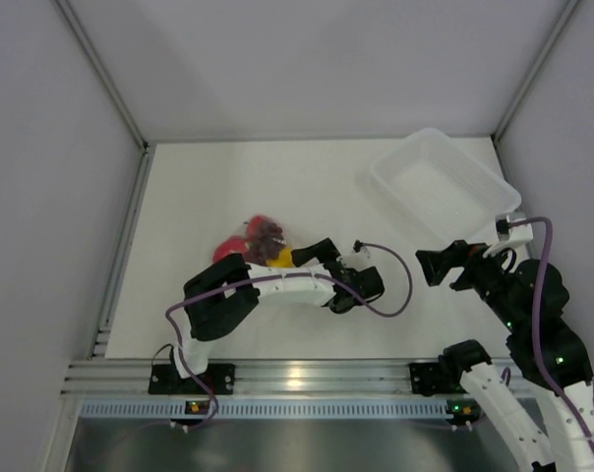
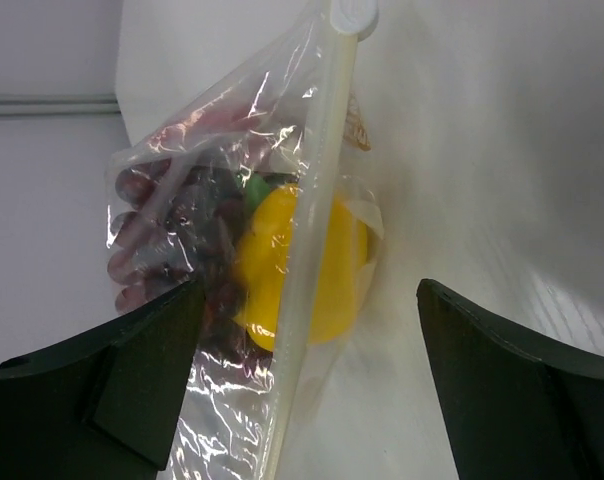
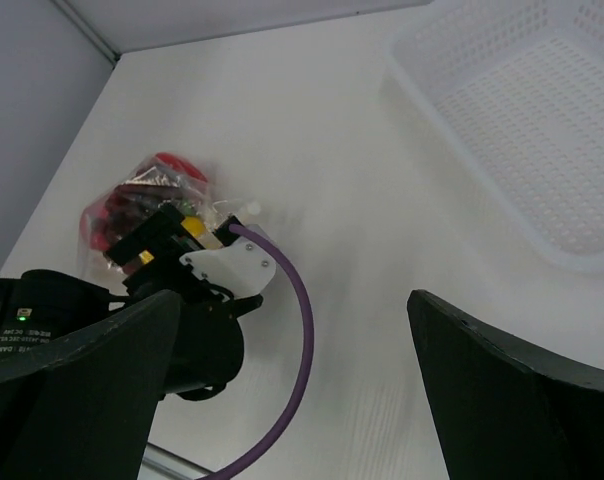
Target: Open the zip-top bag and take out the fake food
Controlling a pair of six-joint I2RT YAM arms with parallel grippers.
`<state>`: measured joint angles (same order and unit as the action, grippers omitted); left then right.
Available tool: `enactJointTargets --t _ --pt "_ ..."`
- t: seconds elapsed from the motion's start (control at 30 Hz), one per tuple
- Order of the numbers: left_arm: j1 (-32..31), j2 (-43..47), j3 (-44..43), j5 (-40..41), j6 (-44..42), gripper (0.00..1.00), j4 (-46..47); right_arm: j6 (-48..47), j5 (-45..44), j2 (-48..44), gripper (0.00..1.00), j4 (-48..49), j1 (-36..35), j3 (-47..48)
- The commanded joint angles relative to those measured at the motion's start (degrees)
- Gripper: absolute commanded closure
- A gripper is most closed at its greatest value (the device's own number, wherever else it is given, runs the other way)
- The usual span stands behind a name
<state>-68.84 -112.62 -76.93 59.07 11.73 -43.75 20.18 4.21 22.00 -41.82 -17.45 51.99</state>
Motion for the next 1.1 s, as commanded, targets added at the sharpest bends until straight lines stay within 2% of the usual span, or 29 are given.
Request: enactJointTargets --t 0.0,0.17,0.33,0.37,0.43,0.47,0.5,0.7,1.07 --pt "1.7 -2.2 -2.3 5.8 -1.4 0.09 -0.7 -0.1 0.5 -1.0 0.01 2.2 -0.5 -0.5" --pt "4.2 -2.4 -2.2 5.3 -1.2 0.23 -0.5 -1.2 0.0 -1.2 0.0 2.0 -0.6 -0.7" --pt "4.8 -2.0 -4.1 4.5 -1.3 0.5 -0.5 -1.3 0.0 -1.2 0.01 2.3 -0.5 -1.1" --pt "5.1 -1.9 -4.5 4.1 -1.3 0.66 -0.5 -1.3 0.2 -1.3 0.01 2.4 -0.6 -1.2" --pt "5.5 -1.6 -5.2 2.7 -1.3 0.81 -0.5 -1.4 0.3 -1.3 0.01 2.4 -0.6 -1.3" --pt "5.8 -1.3 -5.5 2.8 -1.2 0.96 -0.5 -1.5 0.2 -1.3 0.01 2.2 -0.6 -1.2" --pt "6.0 -1.0 -5.7 2.5 -1.1 1.0 -0.5 -1.6 0.2 -1.4 0.01 2.0 -0.6 -1.2" --pt "6.8 4.8 -8.1 -1.7 -1.4 1.0 -0.7 -2.1 0.1 -1.8 0.01 1.9 -0.6 -0.7" --pt "8.3 23.7 -11.2 -28.2 -7.8 1.0 -0.7 -2.3 2.5 -3.0 0.01 2.9 -0.5 -1.6"
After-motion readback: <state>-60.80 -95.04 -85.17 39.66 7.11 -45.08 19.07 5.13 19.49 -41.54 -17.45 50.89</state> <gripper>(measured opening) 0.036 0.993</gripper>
